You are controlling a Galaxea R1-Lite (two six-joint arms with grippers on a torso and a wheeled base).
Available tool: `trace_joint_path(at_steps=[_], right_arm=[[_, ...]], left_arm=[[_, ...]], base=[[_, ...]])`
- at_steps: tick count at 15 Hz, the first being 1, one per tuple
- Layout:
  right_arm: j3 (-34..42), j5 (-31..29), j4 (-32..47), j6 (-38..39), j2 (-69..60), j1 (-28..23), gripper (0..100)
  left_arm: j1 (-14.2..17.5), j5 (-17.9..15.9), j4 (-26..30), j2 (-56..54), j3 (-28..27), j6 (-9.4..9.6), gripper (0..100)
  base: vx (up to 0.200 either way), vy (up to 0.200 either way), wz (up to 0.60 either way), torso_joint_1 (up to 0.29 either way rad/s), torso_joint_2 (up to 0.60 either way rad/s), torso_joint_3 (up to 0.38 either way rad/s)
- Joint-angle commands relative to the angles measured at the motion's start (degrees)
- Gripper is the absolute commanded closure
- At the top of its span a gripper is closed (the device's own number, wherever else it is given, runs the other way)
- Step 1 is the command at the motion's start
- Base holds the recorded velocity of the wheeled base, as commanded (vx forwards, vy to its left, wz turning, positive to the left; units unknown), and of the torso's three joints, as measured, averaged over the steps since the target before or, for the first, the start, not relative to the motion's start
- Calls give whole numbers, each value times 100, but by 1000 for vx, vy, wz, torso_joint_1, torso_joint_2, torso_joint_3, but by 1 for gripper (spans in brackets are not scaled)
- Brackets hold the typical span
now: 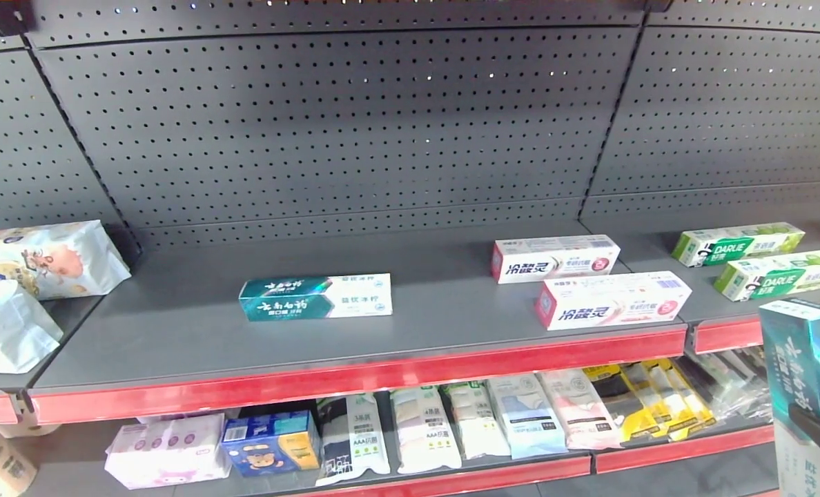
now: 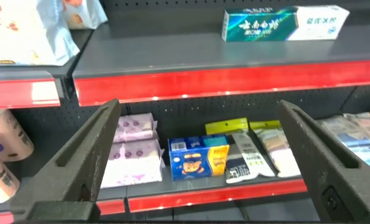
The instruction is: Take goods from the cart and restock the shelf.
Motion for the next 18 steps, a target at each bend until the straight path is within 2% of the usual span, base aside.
trace_joint_path(at_steps=[1,5,6,8,13,15,18], right_arm=[[-4,7,-12,-45,6,2,100],[-74,245,-12,114,-302,257,100],[-101,789,-12,175,-381,248,100],[-127,1255,-12,395,-389,257,100],[-646,1194,41,281,-354,204,100],[-1032,851,392,-62,-469,72,100],[-1243,816,691,-18,-504,72,100]], left_arm=[[-5,0,4,5,0,-2,0],[-5,0,4,5,0,-2,0],[-5,0,4,5,0,-2,0],[-5,0,4,5,0,-2,0],[-5,0,4,5,0,-2,0],[-5,0,4,5,0,-2,0],[-5,0,4,5,0,-2,0]], base=[[0,0,0,0,0,0],[0,0,0,0,0,0],[0,0,0,0,0,0],[0,0,0,0,0,0],[0,0,0,0,0,0],[0,0,0,0,0,0],[0,0,0,0,0,0]])
